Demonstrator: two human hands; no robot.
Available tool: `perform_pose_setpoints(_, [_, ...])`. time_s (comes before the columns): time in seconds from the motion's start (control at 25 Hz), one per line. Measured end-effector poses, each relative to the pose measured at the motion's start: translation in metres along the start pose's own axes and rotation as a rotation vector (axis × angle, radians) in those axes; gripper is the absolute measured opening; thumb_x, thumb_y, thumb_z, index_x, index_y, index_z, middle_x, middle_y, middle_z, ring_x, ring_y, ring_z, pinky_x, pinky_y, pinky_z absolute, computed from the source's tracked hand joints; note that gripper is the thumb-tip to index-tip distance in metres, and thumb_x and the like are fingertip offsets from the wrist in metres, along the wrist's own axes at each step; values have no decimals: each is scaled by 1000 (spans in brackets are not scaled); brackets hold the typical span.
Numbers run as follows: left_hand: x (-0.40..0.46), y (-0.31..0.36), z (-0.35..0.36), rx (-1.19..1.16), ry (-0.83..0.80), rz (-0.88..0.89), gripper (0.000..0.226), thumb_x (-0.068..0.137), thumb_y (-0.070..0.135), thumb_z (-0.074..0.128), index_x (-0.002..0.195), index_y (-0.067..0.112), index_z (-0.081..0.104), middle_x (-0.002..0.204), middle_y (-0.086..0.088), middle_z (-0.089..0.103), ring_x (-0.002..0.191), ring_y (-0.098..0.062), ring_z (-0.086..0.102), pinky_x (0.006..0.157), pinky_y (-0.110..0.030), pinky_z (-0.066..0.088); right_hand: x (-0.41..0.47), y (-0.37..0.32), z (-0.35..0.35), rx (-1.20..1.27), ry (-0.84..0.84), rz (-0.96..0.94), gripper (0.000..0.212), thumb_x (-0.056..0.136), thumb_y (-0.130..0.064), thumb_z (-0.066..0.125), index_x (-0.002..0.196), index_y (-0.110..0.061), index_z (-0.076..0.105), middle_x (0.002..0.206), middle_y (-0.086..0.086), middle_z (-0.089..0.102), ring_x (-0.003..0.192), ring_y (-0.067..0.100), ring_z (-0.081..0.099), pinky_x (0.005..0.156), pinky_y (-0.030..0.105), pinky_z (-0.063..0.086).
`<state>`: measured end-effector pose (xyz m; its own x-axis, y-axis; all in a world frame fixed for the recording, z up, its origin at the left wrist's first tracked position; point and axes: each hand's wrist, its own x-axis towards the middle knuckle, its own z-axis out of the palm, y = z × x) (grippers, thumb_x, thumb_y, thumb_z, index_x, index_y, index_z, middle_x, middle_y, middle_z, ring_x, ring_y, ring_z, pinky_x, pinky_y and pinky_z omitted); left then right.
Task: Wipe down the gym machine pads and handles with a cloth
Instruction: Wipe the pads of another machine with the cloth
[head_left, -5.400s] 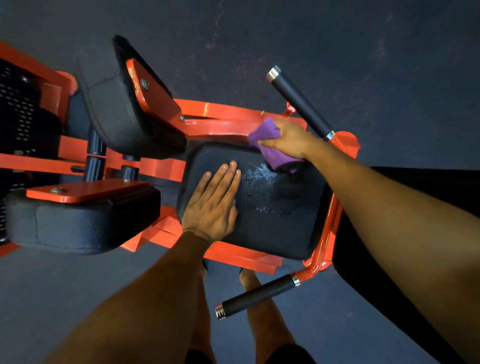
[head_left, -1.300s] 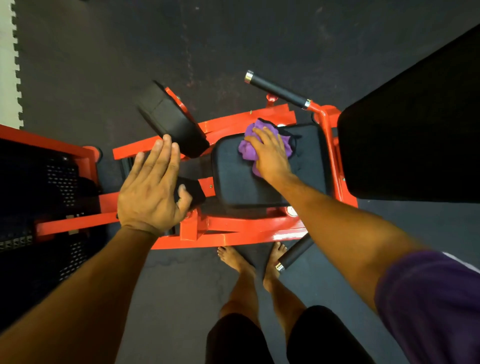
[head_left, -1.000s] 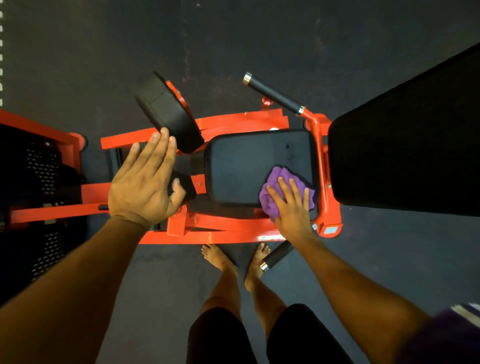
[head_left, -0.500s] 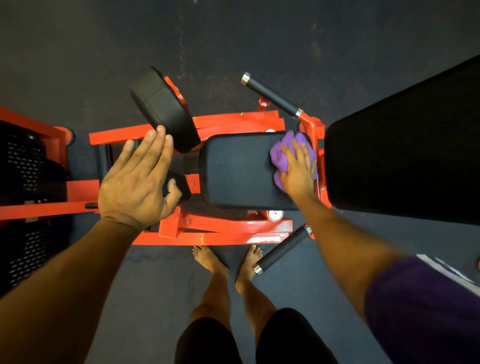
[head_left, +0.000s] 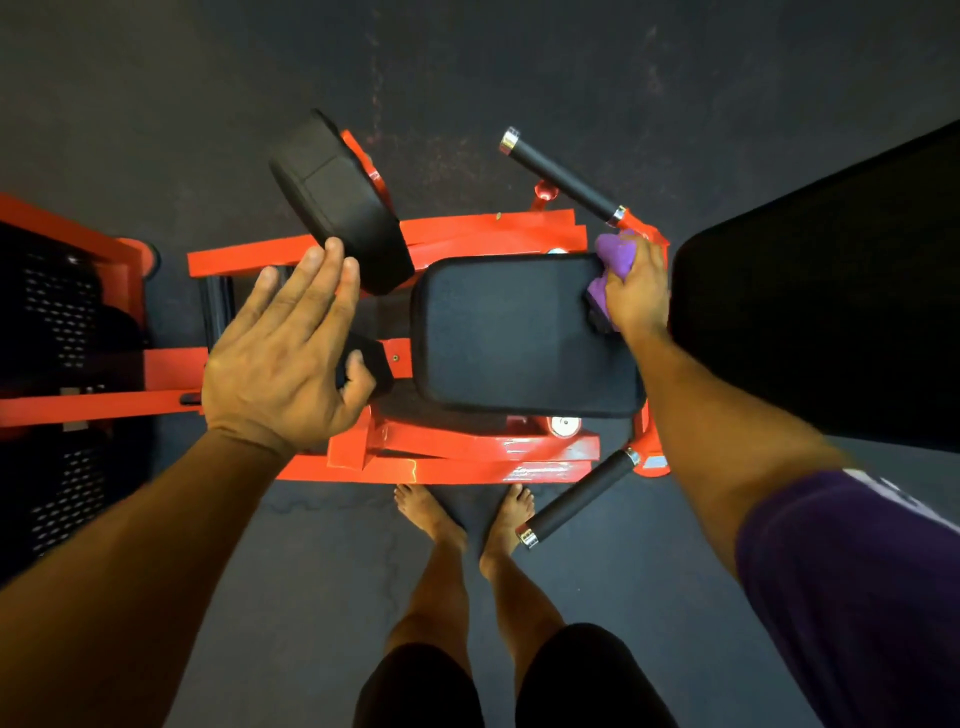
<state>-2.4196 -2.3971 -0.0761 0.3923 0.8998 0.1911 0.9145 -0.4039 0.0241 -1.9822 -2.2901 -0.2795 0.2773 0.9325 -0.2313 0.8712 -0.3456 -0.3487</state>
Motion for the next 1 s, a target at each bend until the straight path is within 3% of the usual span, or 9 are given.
perform_pose_setpoints(0.08, [-1,1,0,-6,4,-8,74,91,32,42,159,3,33,166,-16,29,154,-26,31,124,-48,26,-58,4,-10,103,17,38,38,89,-22,52,124,-29,64,128,4,54,117,22,52,98,33,41])
perform_pose_setpoints(0.2, [-1,-2,1,-10,5,-3,75,90,32,43,158,3,34,166,-16,29,154,-26,31,125,-49,26,-166,3,-26,192,-57,136,58,91,-7,59,148,-14,48,160,16,32,147,30,32,121,39,26])
perform_pose_setpoints(0.28, [0,-1,0,-16,-7,-8,76,88,33,43,158,2,34,166,-16,30,154,-27,31,125,-50,26,-204,2,-32,142,-155,163,61,89,-3,60,148,-15,47,162,16,29,147,34,31,120,43,29])
perform_pose_setpoints(0.4, [0,-1,-1,-37,-57,-32,78,86,33,46,156,1,37,165,-16,32,152,-27,34,123,-52,29,-224,-8,-50,137,-324,172,46,88,-18,54,133,-10,60,146,18,49,130,38,52,107,39,39])
perform_pose_setpoints(0.52, [2,1,-14,-69,-152,-52,77,85,31,49,156,2,38,165,-16,34,149,-28,39,121,-52,31,-245,-44,-78,316,-368,154,43,89,-37,53,125,-19,67,123,3,67,114,21,63,95,29,44])
perform_pose_setpoints(0.6, [6,1,-24,-133,-211,-48,71,91,29,47,157,6,37,166,-14,32,141,-28,45,120,-51,33,-263,-71,-90,496,-354,181,28,95,-19,62,121,-29,66,117,-5,68,110,13,61,93,24,42])
perform_pose_setpoints(0.76, [0,-12,-39,-392,-229,-129,55,106,31,35,158,12,39,166,-7,34,149,-23,39,128,-45,18,-303,-140,-111,795,-248,144,43,94,4,61,107,-36,61,106,-16,67,97,-13,63,87,6,44])
perform_pose_setpoints(0.84, [-24,-28,-41,-431,-228,-177,57,107,35,30,157,9,39,166,-6,34,153,-22,32,128,-49,15,-321,-182,-114,865,-190,76,44,94,3,62,109,-38,62,112,-23,66,104,-16,61,94,9,45])
perform_pose_setpoints(1.0, [-64,-56,-33,-578,-391,-128,68,105,47,24,163,17,5,172,6,0,159,-10,-5,129,-45,11,-327,-279,-97,872,-180,-200,44,93,-14,60,134,-28,59,143,-1,57,136,6,50,114,19,33])
